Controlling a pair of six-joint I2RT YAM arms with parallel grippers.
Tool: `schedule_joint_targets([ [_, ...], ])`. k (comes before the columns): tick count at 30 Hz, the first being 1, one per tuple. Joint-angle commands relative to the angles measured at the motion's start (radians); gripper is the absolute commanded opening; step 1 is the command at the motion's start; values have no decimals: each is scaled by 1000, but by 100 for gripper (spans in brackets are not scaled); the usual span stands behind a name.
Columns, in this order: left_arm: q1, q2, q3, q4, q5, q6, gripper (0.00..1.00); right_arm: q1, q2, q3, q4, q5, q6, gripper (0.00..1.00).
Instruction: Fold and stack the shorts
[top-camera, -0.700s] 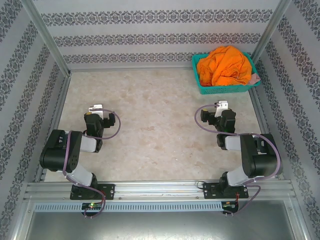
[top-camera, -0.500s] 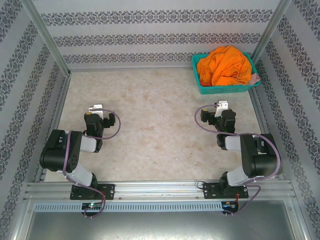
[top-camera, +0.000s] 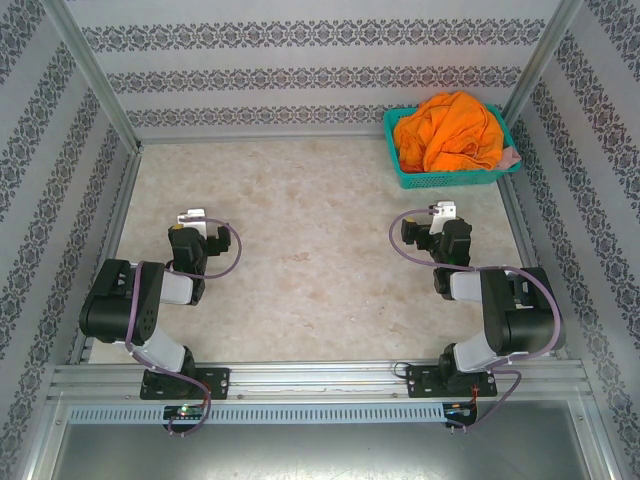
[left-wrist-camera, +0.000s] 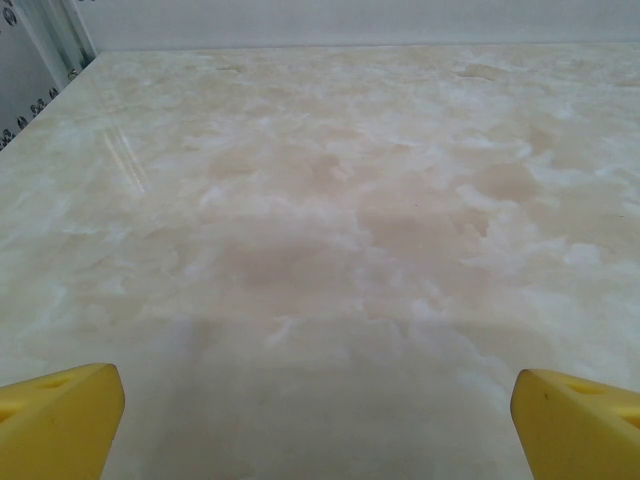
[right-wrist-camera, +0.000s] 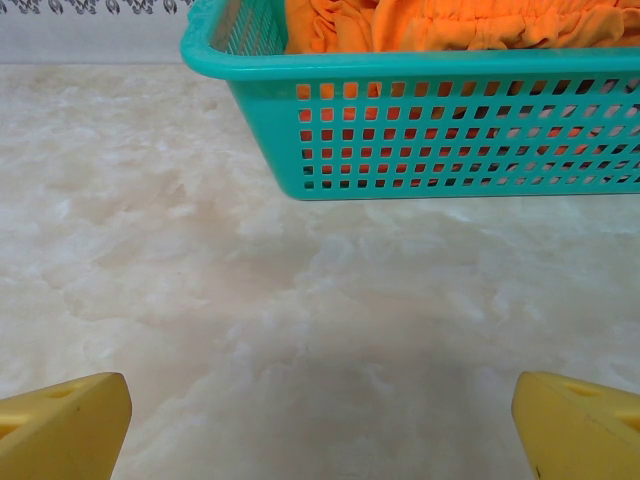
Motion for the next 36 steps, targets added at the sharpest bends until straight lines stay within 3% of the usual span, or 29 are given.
schedule_joint_targets([
  [1, 4, -6, 20, 6, 19, 15, 100, -8, -2, 8, 33, 8, 2, 98],
  [9, 5, -6, 19, 7, 16, 13, 100, -5, -8, 10, 31, 26, 3, 97],
  [11, 4, -38, 14, -7, -25, 1, 100, 14, -73, 20, -16, 44, -16, 98],
  [14, 1, -211, 24, -173, -56, -5, 100, 69, -313, 64, -302, 113, -31, 98],
  [17, -1, -417, 67, -419, -99, -100, 100, 101, -510, 148, -552, 128, 4, 97],
  [20, -1, -595, 141, -656, -17, -214, 100, 110, -580, 286, -722, 148, 37, 98],
  [23, -1, -713, 183, -757, 138, -306, 100, 111, -500, 491, -884, 225, 50, 97],
  [27, -1, -781, 248, -885, 328, -362, 98, 87, -254, 783, -1083, 276, 28, 96],
  [36, -1, -781, 266, -988, 490, -394, 93, -15, 280, 1282, -1347, 270, 17, 89],
])
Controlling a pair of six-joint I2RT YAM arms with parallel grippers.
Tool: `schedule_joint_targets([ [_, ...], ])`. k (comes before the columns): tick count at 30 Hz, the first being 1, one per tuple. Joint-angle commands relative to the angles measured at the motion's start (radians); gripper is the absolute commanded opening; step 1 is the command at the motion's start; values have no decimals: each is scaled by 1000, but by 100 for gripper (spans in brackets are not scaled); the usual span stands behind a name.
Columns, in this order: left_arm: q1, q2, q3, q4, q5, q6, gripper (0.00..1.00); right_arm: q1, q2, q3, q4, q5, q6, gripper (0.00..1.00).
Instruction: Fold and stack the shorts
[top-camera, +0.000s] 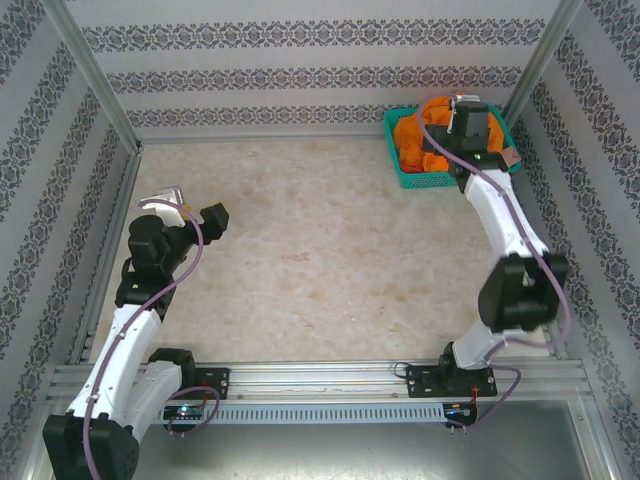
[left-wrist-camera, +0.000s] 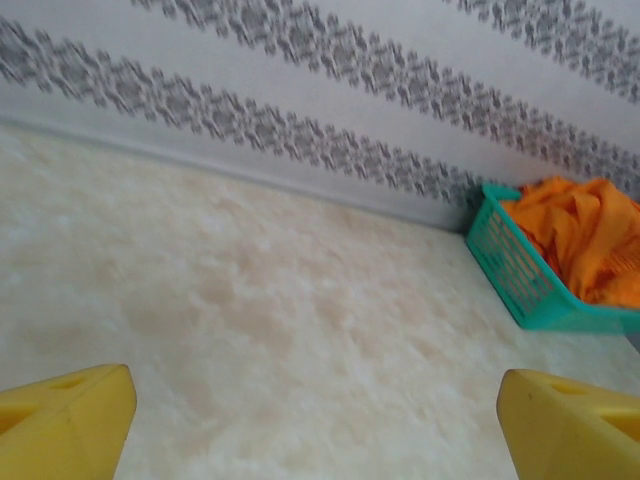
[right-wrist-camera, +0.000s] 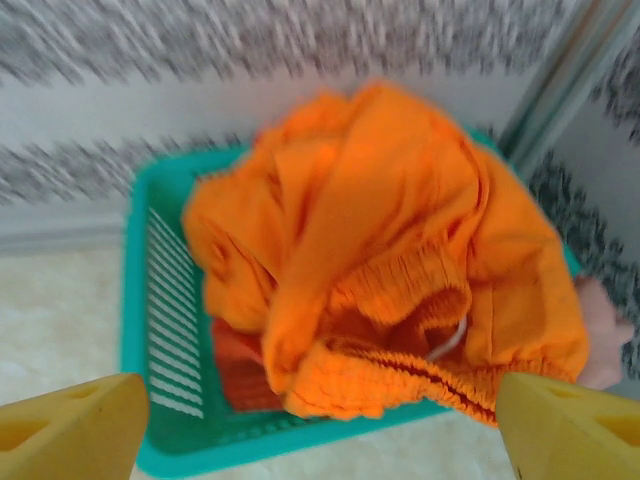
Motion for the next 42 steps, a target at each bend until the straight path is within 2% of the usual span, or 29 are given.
schedule_joint_targets([
  [1, -1, 11, 7, -69, 97, -41, 93, -21, 127, 150, -194, 26, -14, 89],
  [8, -1, 50, -9, -59, 120, -65, 92, -21, 388, 393, -312, 87, -50, 85],
  [12, 0, 58, -9, -61, 120, -75, 92, -20, 487, 490, -378, 130, -53, 80],
  [15, -1, 60, -9, -62, 116, -81, 91, -21, 541, 527, -412, 145, -47, 72],
  [20, -1, 66, -8, -72, 113, -92, 90, -18, 557, 536, -419, 152, -32, 43],
  [23, -1, 65, -7, -78, 112, -94, 90, -15, 535, 538, -415, 157, -24, 22],
  [25, 0, 59, -8, -80, 108, -97, 89, -12, 511, 539, -412, 157, -26, 3],
  [26, -1, 57, -7, -82, 108, -98, 89, -10, 496, 540, -409, 157, -26, 0],
  [32, -1, 34, -9, -82, 99, -102, 88, 22, 342, 539, -368, 120, -7, 0],
  [38, -1, 28, -12, -70, 100, -112, 87, 94, 175, 587, -309, 71, 8, 0],
  [42, -1, 27, -10, -63, 98, -116, 87, 156, 97, 670, -258, -41, 8, 0],
])
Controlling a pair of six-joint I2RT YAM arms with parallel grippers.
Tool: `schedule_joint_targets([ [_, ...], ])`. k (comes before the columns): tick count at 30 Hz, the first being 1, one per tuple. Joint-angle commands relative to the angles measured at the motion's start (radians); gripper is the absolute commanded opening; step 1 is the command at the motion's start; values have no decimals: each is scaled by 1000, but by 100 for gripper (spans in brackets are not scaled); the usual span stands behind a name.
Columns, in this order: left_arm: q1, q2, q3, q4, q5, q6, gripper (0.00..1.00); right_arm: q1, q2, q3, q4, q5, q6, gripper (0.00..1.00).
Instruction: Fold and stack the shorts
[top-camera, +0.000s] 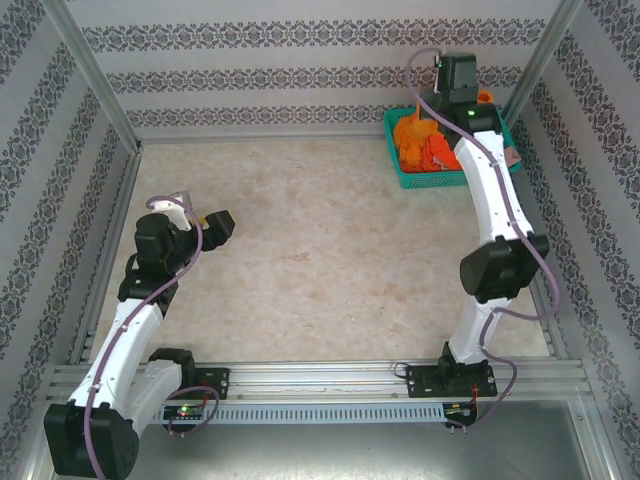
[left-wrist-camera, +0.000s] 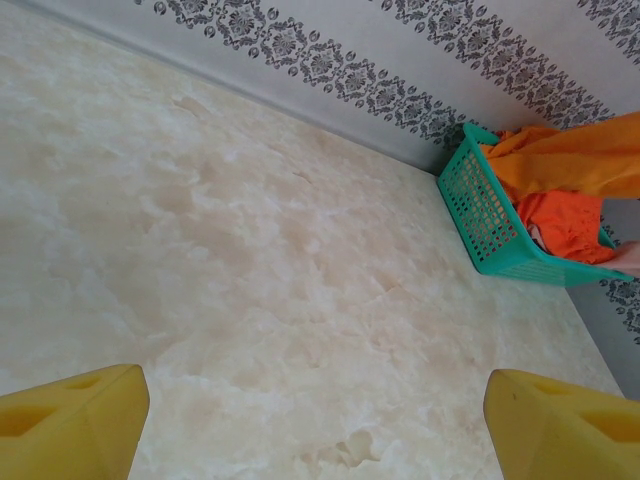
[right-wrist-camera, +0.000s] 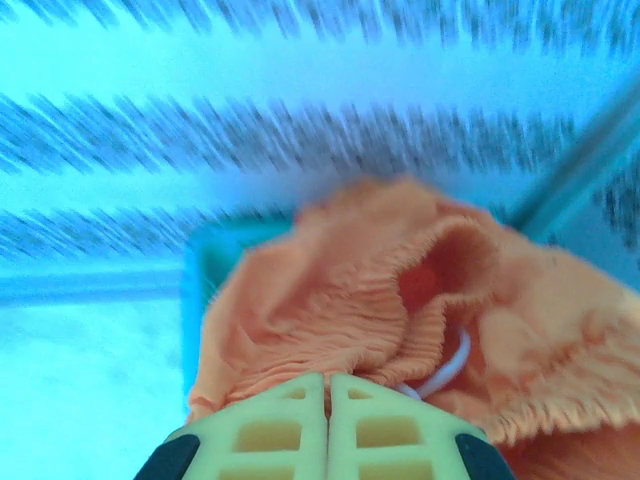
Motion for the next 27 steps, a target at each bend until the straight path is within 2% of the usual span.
schedule_joint_targets([
  [1, 0, -17, -8, 9, 4, -18, 87, 48, -76, 92, 77, -136, 22, 0],
  [8, -1, -21, 12, 16, 2, -19, 87, 216, -77, 347, 88, -359, -7, 0],
  [12, -1, -21, 30, 9, -3, -13, 87, 277, -44, 482, 85, -475, 8, 0],
  [20, 0, -30, 76, -10, -25, -9, 87, 298, 16, 496, 65, -586, 47, 0],
  [27, -1, -23, 108, -29, -39, -8, 87, 311, 75, 416, 48, -603, 46, 0],
])
